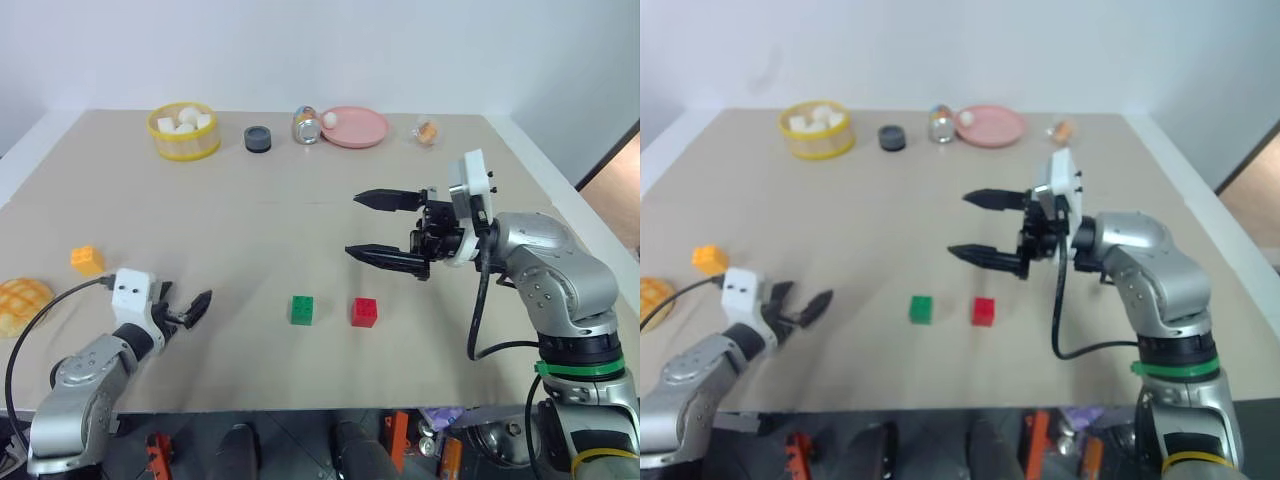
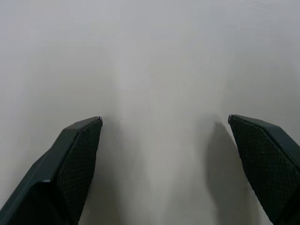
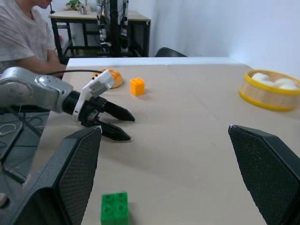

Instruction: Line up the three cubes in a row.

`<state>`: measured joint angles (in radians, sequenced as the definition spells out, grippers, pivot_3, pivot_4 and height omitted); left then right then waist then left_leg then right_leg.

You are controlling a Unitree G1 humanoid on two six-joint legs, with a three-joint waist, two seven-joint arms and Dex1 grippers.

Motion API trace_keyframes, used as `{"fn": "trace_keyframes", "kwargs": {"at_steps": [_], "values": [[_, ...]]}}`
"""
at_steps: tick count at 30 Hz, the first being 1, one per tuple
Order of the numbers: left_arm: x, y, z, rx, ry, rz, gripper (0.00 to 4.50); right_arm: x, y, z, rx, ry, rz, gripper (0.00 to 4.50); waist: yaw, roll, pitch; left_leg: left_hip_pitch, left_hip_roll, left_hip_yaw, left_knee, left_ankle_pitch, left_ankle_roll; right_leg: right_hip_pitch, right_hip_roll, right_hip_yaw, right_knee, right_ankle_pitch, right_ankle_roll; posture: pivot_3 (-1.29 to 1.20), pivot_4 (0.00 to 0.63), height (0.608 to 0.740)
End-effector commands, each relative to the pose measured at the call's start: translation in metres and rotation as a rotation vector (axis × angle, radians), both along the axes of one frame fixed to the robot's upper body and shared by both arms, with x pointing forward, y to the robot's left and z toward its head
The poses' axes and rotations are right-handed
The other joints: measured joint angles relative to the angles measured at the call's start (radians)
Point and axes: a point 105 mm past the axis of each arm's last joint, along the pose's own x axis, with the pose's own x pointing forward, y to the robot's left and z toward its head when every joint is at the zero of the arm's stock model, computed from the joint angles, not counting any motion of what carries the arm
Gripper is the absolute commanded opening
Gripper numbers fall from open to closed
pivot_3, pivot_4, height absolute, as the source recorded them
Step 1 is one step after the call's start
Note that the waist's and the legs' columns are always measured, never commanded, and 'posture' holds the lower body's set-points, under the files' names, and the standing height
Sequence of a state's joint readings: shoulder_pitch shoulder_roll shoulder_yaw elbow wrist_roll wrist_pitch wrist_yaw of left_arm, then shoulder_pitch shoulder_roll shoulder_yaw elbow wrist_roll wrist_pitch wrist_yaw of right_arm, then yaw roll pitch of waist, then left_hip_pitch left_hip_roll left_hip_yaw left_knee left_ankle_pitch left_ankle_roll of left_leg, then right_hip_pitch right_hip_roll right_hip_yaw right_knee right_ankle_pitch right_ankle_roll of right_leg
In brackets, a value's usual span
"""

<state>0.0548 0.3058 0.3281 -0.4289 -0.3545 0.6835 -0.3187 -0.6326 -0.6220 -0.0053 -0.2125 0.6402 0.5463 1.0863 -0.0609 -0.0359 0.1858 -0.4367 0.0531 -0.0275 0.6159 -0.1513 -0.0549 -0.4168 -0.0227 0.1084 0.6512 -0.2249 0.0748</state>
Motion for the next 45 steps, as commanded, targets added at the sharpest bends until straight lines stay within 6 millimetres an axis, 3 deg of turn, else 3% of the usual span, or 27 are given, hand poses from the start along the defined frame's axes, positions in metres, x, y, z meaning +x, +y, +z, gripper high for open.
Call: {"fn": "trace_keyframes", "kwargs": {"at_steps": [1,5,9,11,13,18,28,45], "values": [[-0.015,0.035,-0.017,0.028,0.093,0.264,4.47,-0.002,0.006,0.007,0.006,-0.049,0.027,4.50,-0.013,0.001,0.000,0.001,0.000,0.000,0.000,0.000,0.000,0.000,0.000,0.000,0.000,0.000,-0.001,0.00,0.150,0.740],[-0.019,0.050,-0.016,0.006,0.093,0.418,4.47,0.000,0.007,0.002,-0.003,-0.038,0.042,4.50,-0.032,0.001,-0.001,0.005,0.000,0.000,-0.001,0.000,0.000,0.002,0.002,0.002,0.000,0.002,-0.003,0.00,0.150,0.740],[-0.027,0.087,-0.011,0.000,0.094,0.663,4.47,0.002,0.009,-0.001,-0.006,-0.034,0.051,4.50,-0.050,0.000,-0.001,0.012,0.000,-0.004,-0.004,0.000,0.000,0.005,0.006,0.004,0.000,0.004,-0.005,0.00,0.150,0.740],[-0.038,0.117,0.005,0.078,0.050,0.820,4.47,0.002,0.010,-0.003,-0.008,-0.030,0.058,4.50,-0.060,0.000,-0.001,0.016,0.000,-0.008,-0.007,0.000,0.000,0.005,0.010,0.005,0.000,0.005,-0.008,0.00,0.150,0.740],[-0.043,0.129,0.014,0.108,0.024,0.889,4.47,0.002,0.010,-0.005,-0.011,-0.032,0.059,4.50,-0.065,0.000,0.000,0.017,0.000,-0.014,-0.009,0.000,0.000,0.003,0.013,0.006,0.000,0.006,-0.010,0.00,0.150,0.740],[-0.040,0.127,0.030,0.162,-0.036,0.893,4.47,0.004,0.010,-0.007,-0.009,-0.027,0.059,4.50,-0.045,-0.001,0.000,0.012,-0.001,-0.019,-0.010,0.000,-0.001,0.003,0.015,0.005,-0.001,0.005,-0.009,0.00,0.150,0.740],[-0.017,0.111,0.015,0.128,-0.004,0.774,4.47,0.004,0.009,-0.004,-0.005,-0.034,0.064,4.50,-0.035,-0.002,-0.001,0.007,-0.001,-0.019,-0.011,0.000,-0.002,-0.002,0.015,0.005,-0.003,0.005,-0.009,0.00,0.150,0.740],[0.027,0.127,0.023,0.124,-0.059,0.775,4.47,0.008,0.007,-0.006,-0.014,-0.046,0.041,4.50,-0.028,-0.002,-0.001,0.005,-0.001,-0.019,-0.011,0.000,-0.002,-0.003,0.015,0.005,-0.003,0.005,-0.009,0.00,0.150,0.740]]}}
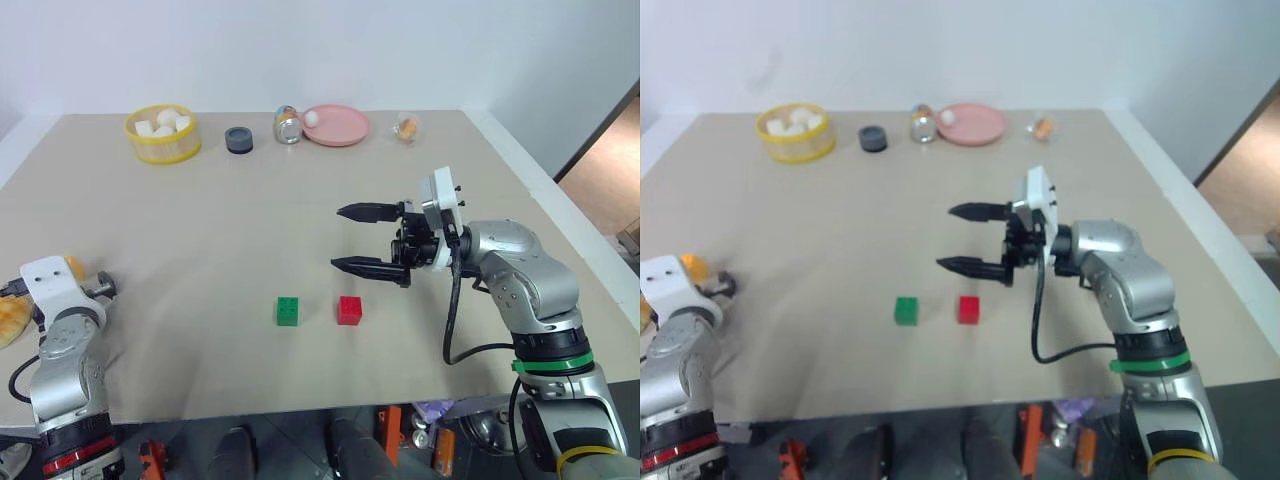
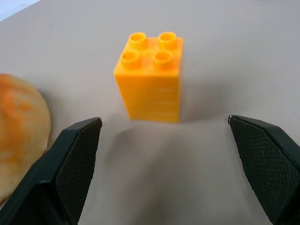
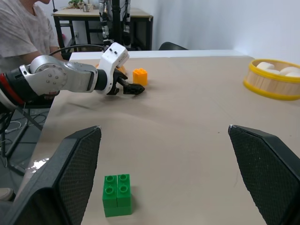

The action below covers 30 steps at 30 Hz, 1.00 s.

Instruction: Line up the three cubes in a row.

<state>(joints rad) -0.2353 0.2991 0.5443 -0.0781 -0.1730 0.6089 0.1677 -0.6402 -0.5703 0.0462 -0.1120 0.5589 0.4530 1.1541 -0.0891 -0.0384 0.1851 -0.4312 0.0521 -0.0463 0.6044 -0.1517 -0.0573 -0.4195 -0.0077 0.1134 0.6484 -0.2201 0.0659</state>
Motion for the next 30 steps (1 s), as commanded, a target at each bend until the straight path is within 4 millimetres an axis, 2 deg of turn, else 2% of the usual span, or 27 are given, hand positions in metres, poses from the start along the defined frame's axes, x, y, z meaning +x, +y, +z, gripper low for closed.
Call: {"fn": "trace_keyframes", "kwargs": {"at_steps": [1,9,12,18,19,23,27,30], "values": [[0.007,0.006,0.012,0.041,-0.035,0.011,4.47,-0.001,0.000,0.011,0.008,-0.050,0.005,4.50,0.001,0.000,0.000,0.000,0.000,0.000,0.000,0.000,0.000,0.000,0.000,0.000,0.000,0.000,0.000,0.00,0.150,0.740],[0.021,0.004,0.006,0.035,-0.031,-0.013,4.47,0.001,-0.001,0.011,0.009,-0.052,-0.009,4.50,0.009,0.000,0.000,0.001,0.000,0.000,0.000,0.000,0.000,0.000,0.000,0.000,0.000,0.000,0.000,0.00,0.150,0.740],[0.022,0.007,0.006,0.038,-0.034,-0.004,3.68,0.002,-0.001,0.010,0.008,-0.052,-0.014,4.50,0.009,0.000,0.000,0.001,0.000,0.000,0.000,0.001,-0.001,0.000,0.000,0.000,0.000,0.001,0.000,0.00,0.150,0.740],[0.025,0.007,0.004,0.035,-0.035,-0.006,1.56,0.004,-0.002,0.010,0.002,-0.057,-0.020,4.50,0.009,0.000,0.000,0.001,0.000,0.000,-0.001,0.001,-0.001,0.000,0.000,0.000,0.000,0.001,0.000,0.00,0.150,0.740],[0.025,0.007,0.003,0.032,-0.034,-0.005,1.39,0.005,-0.002,0.010,0.001,-0.058,-0.024,4.50,0.009,0.000,0.000,0.001,0.000,0.000,-0.001,0.001,-0.001,0.000,0.000,0.000,0.000,0.001,0.000,0.00,0.150,0.740],[0.026,0.006,0.001,0.027,-0.031,-0.010,1.29,0.007,-0.002,0.011,0.000,-0.060,-0.029,4.50,0.009,0.000,0.000,0.001,0.000,0.000,-0.001,0.001,-0.001,0.000,0.000,0.000,0.000,0.001,0.000,0.00,0.150,0.740],[0.035,-0.004,0.013,0.109,-0.048,-0.099,1.29,0.009,-0.004,0.009,-0.006,-0.061,-0.036,4.50,0.010,0.000,0.000,0.001,0.000,0.000,-0.001,0.001,-0.001,0.000,0.000,0.000,0.000,0.001,0.000,0.00,0.150,0.740],[0.054,-0.046,0.044,0.259,-0.137,-0.395,1.29,0.010,-0.005,0.010,-0.008,-0.064,-0.041,4.50,0.012,0.000,0.000,0.000,0.000,0.000,-0.001,0.001,-0.002,-0.001,0.000,0.000,0.000,0.001,0.000,0.00,0.150,0.740]]}}
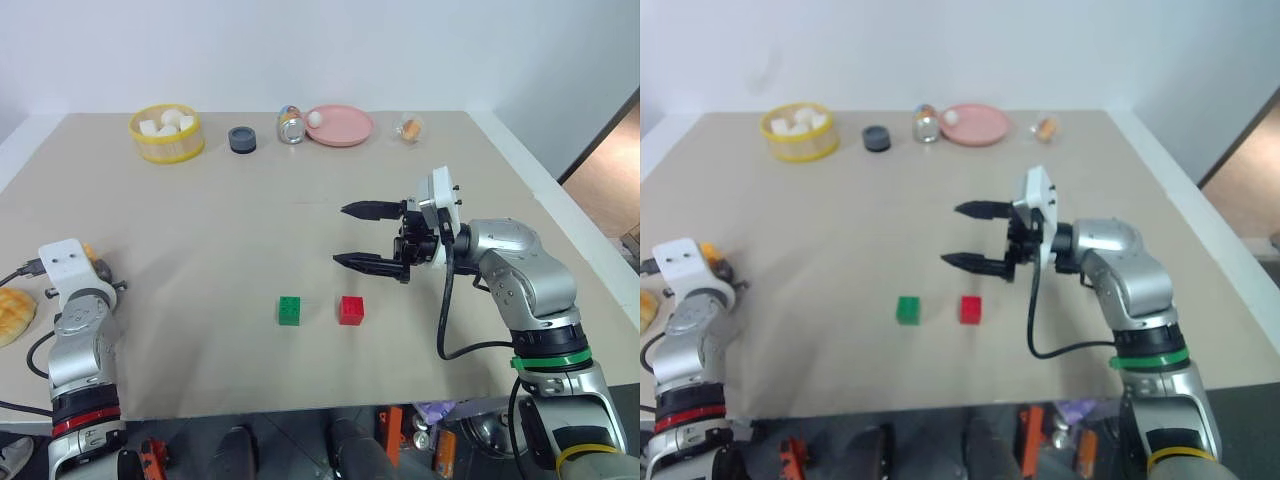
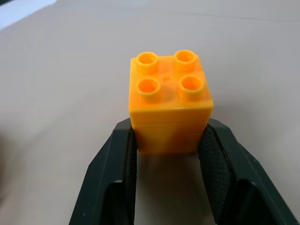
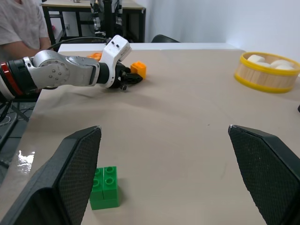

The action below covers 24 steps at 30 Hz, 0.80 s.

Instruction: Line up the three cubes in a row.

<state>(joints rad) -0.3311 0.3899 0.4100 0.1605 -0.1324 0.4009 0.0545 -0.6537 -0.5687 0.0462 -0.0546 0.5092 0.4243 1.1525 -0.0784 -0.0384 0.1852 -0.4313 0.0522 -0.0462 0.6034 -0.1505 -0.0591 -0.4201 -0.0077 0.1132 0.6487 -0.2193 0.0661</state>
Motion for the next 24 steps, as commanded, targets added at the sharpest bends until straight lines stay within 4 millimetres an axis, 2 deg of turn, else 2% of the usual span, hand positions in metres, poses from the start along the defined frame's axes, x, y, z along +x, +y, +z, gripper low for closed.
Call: {"fn": "trace_keyframes", "kwargs": {"at_steps": [1,3,5,12,17,21,24], "values": [[0.017,-0.048,0.042,0.137,-0.135,-0.330,1.29,-0.002,0.001,0.015,0.012,-0.060,0.013,4.50,0.002,0.000,0.000,0.000,0.000,0.000,0.000,0.000,0.000,0.000,0.000,0.000,0.000,0.000,0.000,0.00,0.150,0.740],[0.015,-0.077,0.051,0.211,-0.172,-0.541,1.29,-0.005,-0.002,0.015,0.009,-0.049,0.023,4.50,0.004,0.000,0.000,-0.001,0.000,0.000,0.000,0.000,-0.001,-0.001,0.000,0.000,0.000,0.000,0.000,0.00,0.150,0.740],[0.009,-0.094,0.053,0.286,-0.187,-0.688,1.29,-0.009,-0.005,0.014,-0.004,-0.040,0.035,4.50,0.004,0.000,0.000,-0.003,0.000,0.000,-0.001,0.000,-0.001,-0.002,0.000,0.000,0.000,-0.001,0.000,0.00,0.150,0.740],[-0.014,-0.122,0.046,0.274,-0.200,-1.070,1.29,-0.030,-0.029,0.012,-0.069,0.014,0.086,4.50,0.005,0.001,0.000,-0.004,0.001,0.000,-0.003,0.000,0.000,-0.005,0.000,0.000,0.000,-0.003,-0.001,0.00,0.150,0.740],[-0.050,-0.151,0.014,0.279,-0.066,-1.490,1.29,-0.056,-0.040,-0.004,-0.178,0.061,0.154,4.50,0.005,0.001,0.000,-0.004,0.001,0.001,-0.003,0.000,0.000,-0.005,-0.001,0.000,0.000,-0.004,-0.001,0.00,0.150,0.740],[-0.069,-0.163,-0.005,0.244,0.025,-1.706,1.29,-0.059,-0.037,-0.007,-0.177,0.050,0.142,4.50,0.003,0.001,0.001,-0.004,0.001,0.001,-0.002,0.000,0.000,-0.005,-0.001,0.000,0.000,-0.003,-0.002,0.00,0.150,0.740],[-0.073,-0.169,-0.015,0.256,0.075,-1.801,1.29,-0.058,-0.035,-0.006,-0.164,0.043,0.123,4.50,0.003,0.002,0.001,-0.003,0.001,0.002,-0.001,0.000,0.000,-0.005,-0.001,0.000,0.000,-0.002,-0.003,0.00,0.150,0.740]]}}
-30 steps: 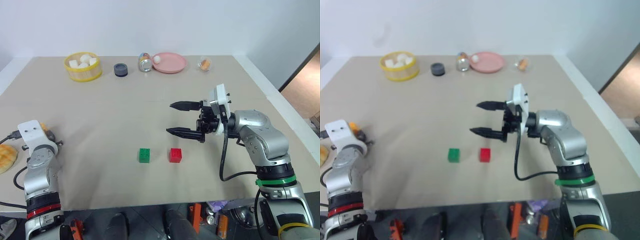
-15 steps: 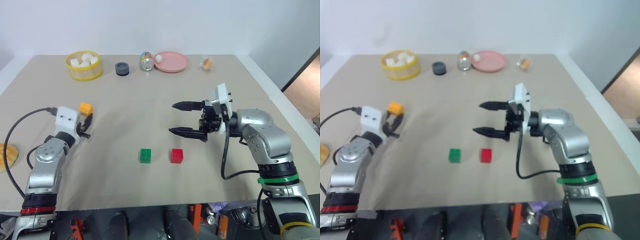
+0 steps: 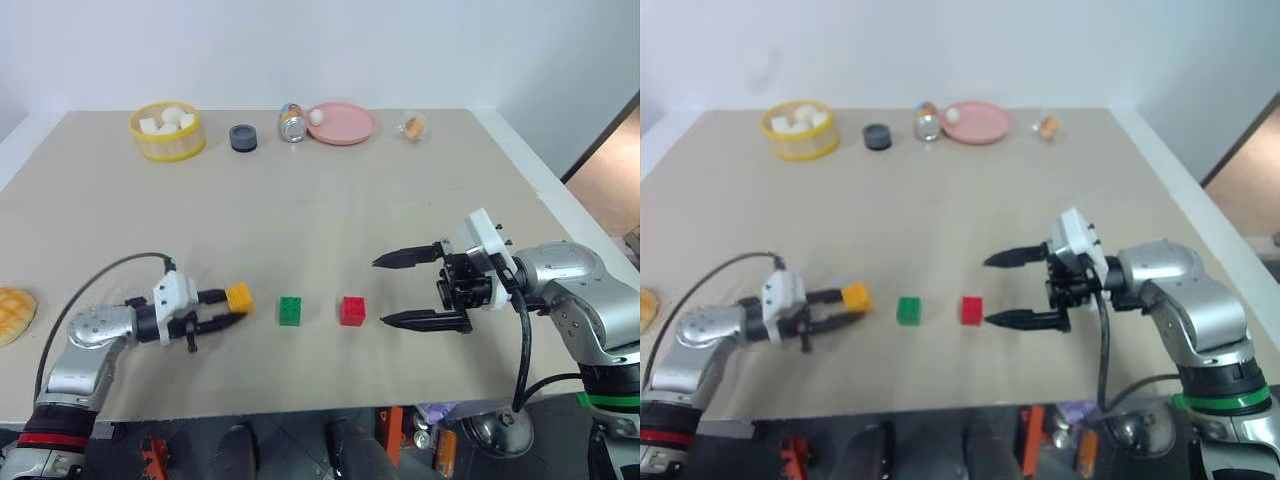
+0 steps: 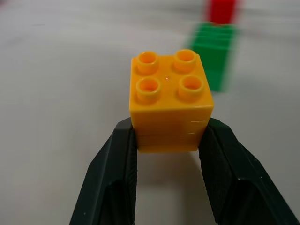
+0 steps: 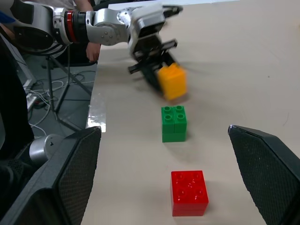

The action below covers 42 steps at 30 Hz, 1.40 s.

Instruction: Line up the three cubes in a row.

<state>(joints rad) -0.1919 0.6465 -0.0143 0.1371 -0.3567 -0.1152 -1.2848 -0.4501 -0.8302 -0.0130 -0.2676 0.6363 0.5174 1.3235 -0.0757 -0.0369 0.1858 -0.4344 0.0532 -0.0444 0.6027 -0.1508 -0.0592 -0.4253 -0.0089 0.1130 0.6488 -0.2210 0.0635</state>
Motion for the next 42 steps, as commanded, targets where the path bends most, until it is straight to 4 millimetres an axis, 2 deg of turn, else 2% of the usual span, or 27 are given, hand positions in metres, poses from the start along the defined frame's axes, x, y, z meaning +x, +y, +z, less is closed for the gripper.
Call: {"fn": "trace_keyframes", "kwargs": {"at_steps": [1,5,11,25,36,42], "values": [[0.002,-0.004,0.001,0.036,-0.009,-0.094,1.29,-0.005,0.002,0.013,0.029,-0.063,-0.002,4.50,0.001,0.000,0.000,0.000,0.000,0.000,0.000,0.000,0.000,0.000,0.000,0.000,0.000,0.000,0.000,0.00,0.150,0.740],[0.014,-0.005,0.004,0.042,-0.024,-0.116,1.29,-0.008,0.000,0.013,0.026,-0.061,-0.018,4.50,0.004,0.000,0.000,-0.002,0.000,0.000,0.001,0.001,0.001,0.000,0.000,-0.001,0.000,0.000,0.000,0.00,0.150,0.740],[0.027,0.003,0.008,0.046,-0.034,-0.101,1.29,-0.010,-0.004,0.013,0.021,-0.062,-0.046,4.50,0.002,0.000,0.000,-0.003,0.000,0.000,0.000,0.000,0.001,0.000,0.000,-0.001,0.000,-0.002,0.002,0.00,0.150,0.740],[0.008,0.035,-0.004,0.075,0.042,-0.080,1.29,-0.008,-0.005,0.012,0.018,-0.059,-0.049,4.50,0.001,0.000,0.000,-0.002,0.002,0.000,0.000,0.000,0.002,0.000,0.001,-0.001,0.001,-0.002,0.000,0.00,0.150,0.740],[0.007,0.027,-0.010,0.077,0.043,-0.120,1.29,-0.010,-0.007,0.008,0.006,-0.036,-0.036,4.50,0.001,0.001,0.000,-0.001,0.002,0.000,0.000,0.000,0.002,0.000,0.001,-0.001,0.002,-0.002,0.000,0.00,0.150,0.740],[0.008,0.031,-0.015,0.120,0.065,-0.157,1.29,-0.011,-0.006,0.006,0.008,-0.029,-0.039,4.50,0.001,0.001,-0.001,-0.001,0.002,0.000,0.000,0.000,0.002,0.000,0.001,-0.001,0.002,-0.002,0.000,0.00,0.150,0.740]]}}
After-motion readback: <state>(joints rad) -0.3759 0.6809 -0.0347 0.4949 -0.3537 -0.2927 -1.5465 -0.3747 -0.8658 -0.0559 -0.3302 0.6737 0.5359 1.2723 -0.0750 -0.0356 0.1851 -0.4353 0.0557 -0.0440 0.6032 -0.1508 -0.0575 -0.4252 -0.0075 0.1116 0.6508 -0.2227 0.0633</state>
